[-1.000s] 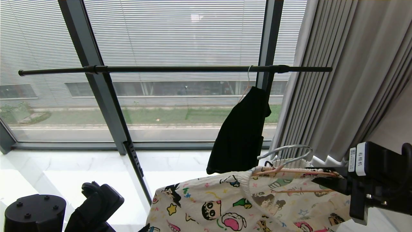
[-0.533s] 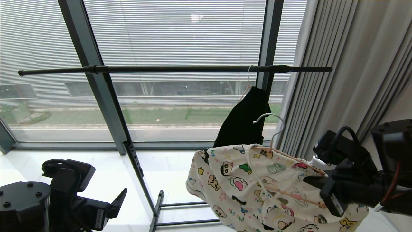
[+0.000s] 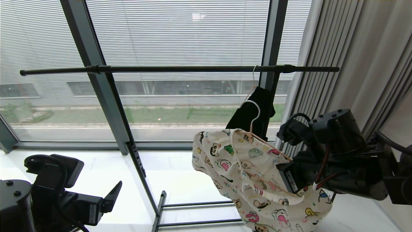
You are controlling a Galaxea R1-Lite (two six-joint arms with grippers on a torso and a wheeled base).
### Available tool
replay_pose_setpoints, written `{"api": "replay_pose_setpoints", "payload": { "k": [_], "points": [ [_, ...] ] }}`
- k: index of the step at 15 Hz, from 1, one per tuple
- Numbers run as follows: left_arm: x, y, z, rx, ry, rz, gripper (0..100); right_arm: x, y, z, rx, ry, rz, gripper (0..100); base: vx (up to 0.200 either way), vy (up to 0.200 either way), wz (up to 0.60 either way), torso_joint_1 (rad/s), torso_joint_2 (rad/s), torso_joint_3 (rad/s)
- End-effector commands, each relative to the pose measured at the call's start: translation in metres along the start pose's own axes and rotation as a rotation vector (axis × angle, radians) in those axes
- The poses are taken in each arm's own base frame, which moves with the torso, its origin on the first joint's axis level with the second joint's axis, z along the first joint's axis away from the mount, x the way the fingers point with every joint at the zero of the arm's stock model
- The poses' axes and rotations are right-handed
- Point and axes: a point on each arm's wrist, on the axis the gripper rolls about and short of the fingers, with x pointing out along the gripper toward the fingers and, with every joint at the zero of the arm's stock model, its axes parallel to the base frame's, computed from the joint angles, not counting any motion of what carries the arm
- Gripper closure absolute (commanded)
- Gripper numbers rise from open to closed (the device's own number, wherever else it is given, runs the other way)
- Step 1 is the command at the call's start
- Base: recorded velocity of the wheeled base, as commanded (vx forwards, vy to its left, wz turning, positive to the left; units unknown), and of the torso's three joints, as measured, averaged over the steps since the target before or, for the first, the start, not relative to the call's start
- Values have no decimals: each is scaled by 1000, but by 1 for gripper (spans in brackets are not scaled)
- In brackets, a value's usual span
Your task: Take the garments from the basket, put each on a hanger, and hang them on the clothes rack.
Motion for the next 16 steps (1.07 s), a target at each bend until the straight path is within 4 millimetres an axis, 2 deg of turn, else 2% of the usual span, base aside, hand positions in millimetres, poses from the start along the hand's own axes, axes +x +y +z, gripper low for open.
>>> {"api": "replay_pose_setpoints", "payload": {
  "k": [1, 3, 4, 11, 16],
  "points": [
    [0, 0, 1, -2, -5, 1, 0, 5, 4, 2, -7, 2, 7, 100, 0, 200, 0, 7, 7, 2],
    [0, 0, 2, 1, -7, 0, 0, 5, 3, 5, -4, -7, -14, 100, 0, 200, 0, -7, 0, 2],
    [0, 0, 2, 2, -8, 0, 0, 6, 3, 6, -2, -11, -34, 100, 0, 0, 0, 0, 0, 0],
    [0, -1, 5, 1, -21, -10, 0, 26, -13, 52, 83, -113, -214, 100, 200, 0, 0, 2, 0, 4],
    [-2, -5, 8, 6, -40, -40, 0, 28, -14, 64, 96, -146, -214, 100, 200, 0, 0, 1, 3, 4]
  ]
}}
